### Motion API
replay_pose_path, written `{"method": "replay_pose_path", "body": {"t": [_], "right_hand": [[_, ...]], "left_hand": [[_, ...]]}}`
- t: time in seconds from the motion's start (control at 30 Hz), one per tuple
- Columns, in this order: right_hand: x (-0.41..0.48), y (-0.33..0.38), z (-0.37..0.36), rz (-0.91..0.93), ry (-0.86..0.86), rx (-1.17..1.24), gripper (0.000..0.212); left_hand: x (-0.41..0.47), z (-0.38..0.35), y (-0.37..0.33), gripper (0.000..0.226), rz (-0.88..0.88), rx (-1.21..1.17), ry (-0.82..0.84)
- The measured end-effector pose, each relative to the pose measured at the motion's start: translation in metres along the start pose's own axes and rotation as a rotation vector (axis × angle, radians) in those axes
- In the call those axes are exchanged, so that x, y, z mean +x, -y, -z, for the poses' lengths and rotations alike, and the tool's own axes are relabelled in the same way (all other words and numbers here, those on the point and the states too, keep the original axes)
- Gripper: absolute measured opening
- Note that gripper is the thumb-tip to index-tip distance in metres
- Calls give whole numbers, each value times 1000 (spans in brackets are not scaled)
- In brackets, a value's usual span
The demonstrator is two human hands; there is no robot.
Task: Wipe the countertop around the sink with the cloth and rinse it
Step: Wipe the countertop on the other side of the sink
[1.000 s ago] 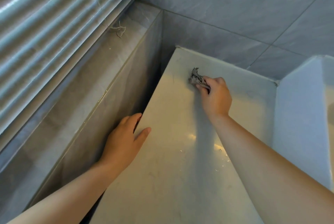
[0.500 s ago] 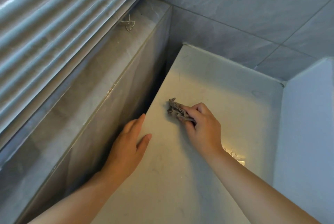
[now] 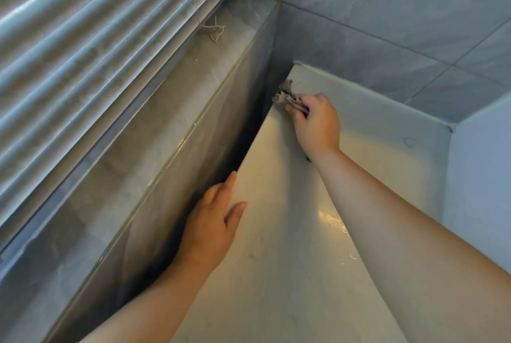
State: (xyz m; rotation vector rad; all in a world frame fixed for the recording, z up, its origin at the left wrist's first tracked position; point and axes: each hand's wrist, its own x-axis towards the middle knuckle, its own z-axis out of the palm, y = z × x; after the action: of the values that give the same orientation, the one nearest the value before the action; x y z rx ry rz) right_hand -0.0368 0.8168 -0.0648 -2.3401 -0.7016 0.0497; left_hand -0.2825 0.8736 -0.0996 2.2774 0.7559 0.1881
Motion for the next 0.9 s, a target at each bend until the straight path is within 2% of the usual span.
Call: {"method": "replay_pose_path", "body": {"t": [0.07,0.3,0.57,0.63,0.7,0.8,0.9], "right_hand": [[-5,3,-10,9,18,-49,19],[-48,13,-19,231,90,-20,24],[-85,16,-5,221,269,79,22],[-88,15,8,176,234,155,18],[-85,11,26,134,125,203,14],[-68,-4,46,91,27,125,16],[-48,-23,52,43,-1,-8,21]], "left_hand": [[1,-1,2,60,-10,8,-6],[1,1,1,59,-21,-5,-11],[2,-1,3,65,-11,21,-5],[2,-2,5,63,-5,31,-10],[2,-2,5,63,-8,27,-12],[2,-3,5,59,-3,22,-8],[3,-4,6,64,-5,35,-12]]}}
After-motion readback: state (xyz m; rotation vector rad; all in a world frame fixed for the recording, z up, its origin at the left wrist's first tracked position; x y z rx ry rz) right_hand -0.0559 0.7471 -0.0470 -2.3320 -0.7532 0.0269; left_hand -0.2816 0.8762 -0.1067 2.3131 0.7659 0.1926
